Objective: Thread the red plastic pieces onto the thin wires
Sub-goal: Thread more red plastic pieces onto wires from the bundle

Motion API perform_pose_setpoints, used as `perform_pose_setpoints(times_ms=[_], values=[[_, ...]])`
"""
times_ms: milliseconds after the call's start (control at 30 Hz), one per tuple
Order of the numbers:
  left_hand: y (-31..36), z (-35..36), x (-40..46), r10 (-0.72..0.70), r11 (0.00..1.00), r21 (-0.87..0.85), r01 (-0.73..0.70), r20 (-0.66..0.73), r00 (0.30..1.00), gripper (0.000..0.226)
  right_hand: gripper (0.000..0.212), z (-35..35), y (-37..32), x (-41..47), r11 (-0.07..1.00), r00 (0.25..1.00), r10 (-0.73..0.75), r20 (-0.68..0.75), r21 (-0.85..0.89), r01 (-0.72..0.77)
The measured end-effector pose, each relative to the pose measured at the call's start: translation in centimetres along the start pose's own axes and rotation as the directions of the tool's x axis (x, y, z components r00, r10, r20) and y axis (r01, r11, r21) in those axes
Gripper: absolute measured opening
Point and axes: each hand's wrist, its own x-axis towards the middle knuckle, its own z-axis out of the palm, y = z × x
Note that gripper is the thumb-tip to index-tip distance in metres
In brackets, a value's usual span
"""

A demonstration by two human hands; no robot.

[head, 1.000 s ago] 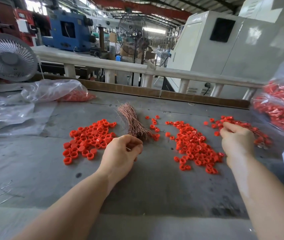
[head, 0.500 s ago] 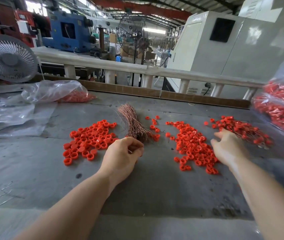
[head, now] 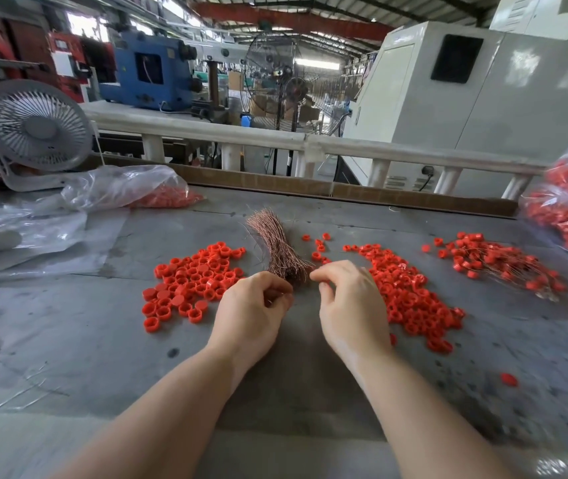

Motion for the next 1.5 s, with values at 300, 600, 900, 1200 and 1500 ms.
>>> perform_pose_setpoints(times_ms=[300, 600, 900, 1200, 1500], values=[[-0.5, -0.6, 0.3, 0.109, 0.956, 0.289, -0.05, -0.194, 0.975, 0.026, 0.024, 0.4, 1.3, -0.8, 1.0, 1.0, 0.018, -0.006, -0.006, -0.018], [-1.1, -0.5, 0.1, 0.023, 0.863, 0.505, -0.003, -0.035, 0.999, 0.045, 0.048, 0.6, 1.7, -0.9, 0.982, 0.983, 0.139, 0.12, -0.141, -0.122], [-0.8, -0.6, 0.1, 0.121, 0.908, 0.407, -0.095, -0.038, 0.992, 0.026, 0.045, 0.7, 1.8, -0.8, 0.99, 0.987, 0.111, 0.116, -0.101, -0.1], [-1.1, -0.8, 0.4, 0.114, 0.935, 0.349, -0.07, -0.108, 0.988, 0.025, 0.034, 0.4, 1.4, -0.9, 0.998, 0.997, 0.055, 0.052, 0.024, -0.057], [-1.0, -0.8, 0.2, 0.071, 0.899, 0.435, -0.054, -0.023, 0.997, 0.028, 0.021, 0.0, 0.7, -0.9, 0.98, 0.997, 0.015, -0.08, 0.197, 0.002]])
